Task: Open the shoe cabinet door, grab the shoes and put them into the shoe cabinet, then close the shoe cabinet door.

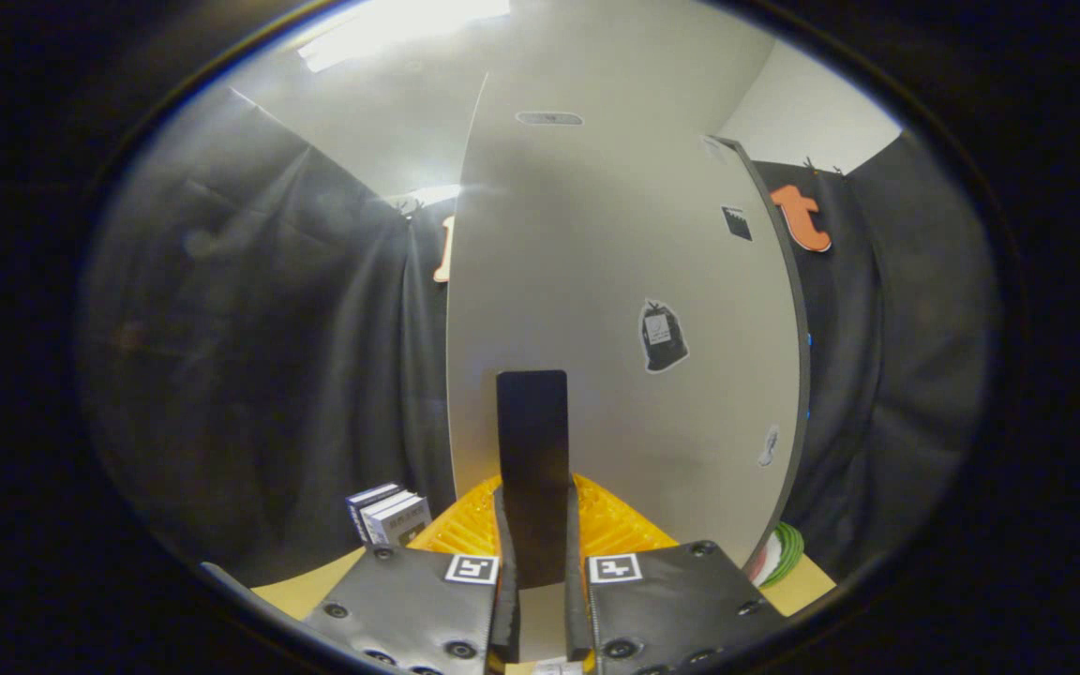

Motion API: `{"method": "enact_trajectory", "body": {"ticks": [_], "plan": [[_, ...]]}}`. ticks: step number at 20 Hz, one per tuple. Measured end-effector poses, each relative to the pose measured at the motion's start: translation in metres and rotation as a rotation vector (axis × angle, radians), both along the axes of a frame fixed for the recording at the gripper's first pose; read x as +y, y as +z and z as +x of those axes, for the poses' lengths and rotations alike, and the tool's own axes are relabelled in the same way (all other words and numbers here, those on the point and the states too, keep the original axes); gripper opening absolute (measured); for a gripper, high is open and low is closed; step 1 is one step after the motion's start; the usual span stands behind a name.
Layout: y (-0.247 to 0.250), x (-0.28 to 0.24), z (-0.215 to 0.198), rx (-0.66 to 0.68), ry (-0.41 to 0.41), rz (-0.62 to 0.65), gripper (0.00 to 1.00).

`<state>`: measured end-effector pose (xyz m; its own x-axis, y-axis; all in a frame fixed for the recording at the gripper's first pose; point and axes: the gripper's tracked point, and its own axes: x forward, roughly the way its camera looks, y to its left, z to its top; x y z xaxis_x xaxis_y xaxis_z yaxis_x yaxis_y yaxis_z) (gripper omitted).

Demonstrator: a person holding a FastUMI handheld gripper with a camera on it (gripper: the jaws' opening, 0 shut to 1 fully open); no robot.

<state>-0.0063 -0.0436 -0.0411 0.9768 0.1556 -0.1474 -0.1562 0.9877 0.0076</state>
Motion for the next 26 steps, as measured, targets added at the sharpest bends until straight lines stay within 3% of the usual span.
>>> {"method": "enact_trajectory", "body": {"ticks": [11,26], "plan": [[0.015,-0.057,-0.053,0.006,0.021,0.044,0.2],[0.037,-0.17,-0.109,-0.037,-0.144,0.054,0.18]]}}
